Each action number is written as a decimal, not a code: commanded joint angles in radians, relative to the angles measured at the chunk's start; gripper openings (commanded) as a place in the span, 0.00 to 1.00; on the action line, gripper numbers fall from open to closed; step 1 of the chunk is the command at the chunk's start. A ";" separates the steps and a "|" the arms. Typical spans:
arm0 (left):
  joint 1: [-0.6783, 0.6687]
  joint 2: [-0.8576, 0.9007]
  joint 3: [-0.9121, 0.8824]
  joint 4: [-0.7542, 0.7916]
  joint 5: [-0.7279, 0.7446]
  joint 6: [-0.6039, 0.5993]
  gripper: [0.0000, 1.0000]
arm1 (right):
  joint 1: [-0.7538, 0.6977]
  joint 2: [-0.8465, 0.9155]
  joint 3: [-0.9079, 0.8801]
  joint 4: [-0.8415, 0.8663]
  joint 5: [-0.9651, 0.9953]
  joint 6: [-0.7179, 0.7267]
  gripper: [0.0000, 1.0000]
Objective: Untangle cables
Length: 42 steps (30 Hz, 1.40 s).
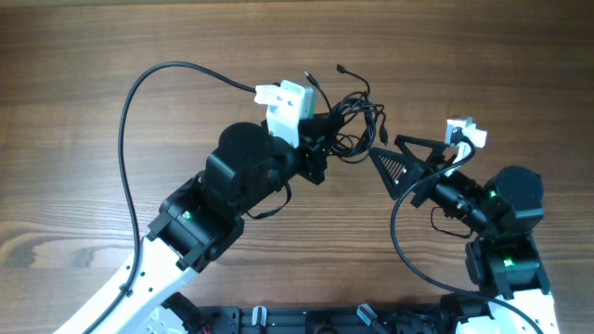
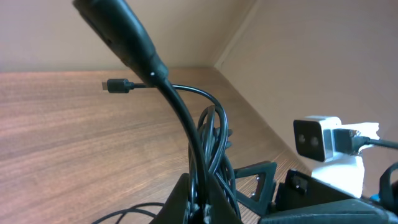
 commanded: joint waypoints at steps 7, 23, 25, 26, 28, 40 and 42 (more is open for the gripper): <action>0.004 -0.025 0.010 0.012 0.153 0.262 0.04 | -0.003 0.000 0.006 0.176 -0.219 -0.163 1.00; 0.005 -0.025 0.010 0.083 0.257 0.338 0.04 | -0.003 0.000 0.006 0.256 -0.382 -0.237 0.04; 0.005 -0.025 0.010 0.083 0.148 0.264 0.15 | -0.003 0.000 0.006 0.256 -0.373 -0.237 0.04; 0.005 -0.025 0.010 0.082 0.073 0.180 0.54 | -0.003 0.000 0.006 0.255 -0.352 -0.233 0.04; 0.005 -0.031 0.010 0.071 -0.031 0.023 0.96 | -0.003 0.000 0.006 0.253 -0.272 -0.200 0.04; 0.004 -0.175 0.010 -0.139 -0.054 -0.180 0.99 | -0.003 0.000 0.006 0.383 -0.233 -0.130 0.04; 0.004 -0.151 0.010 -0.140 -0.004 -0.179 0.89 | -0.003 0.000 0.006 0.438 -0.334 -0.130 0.04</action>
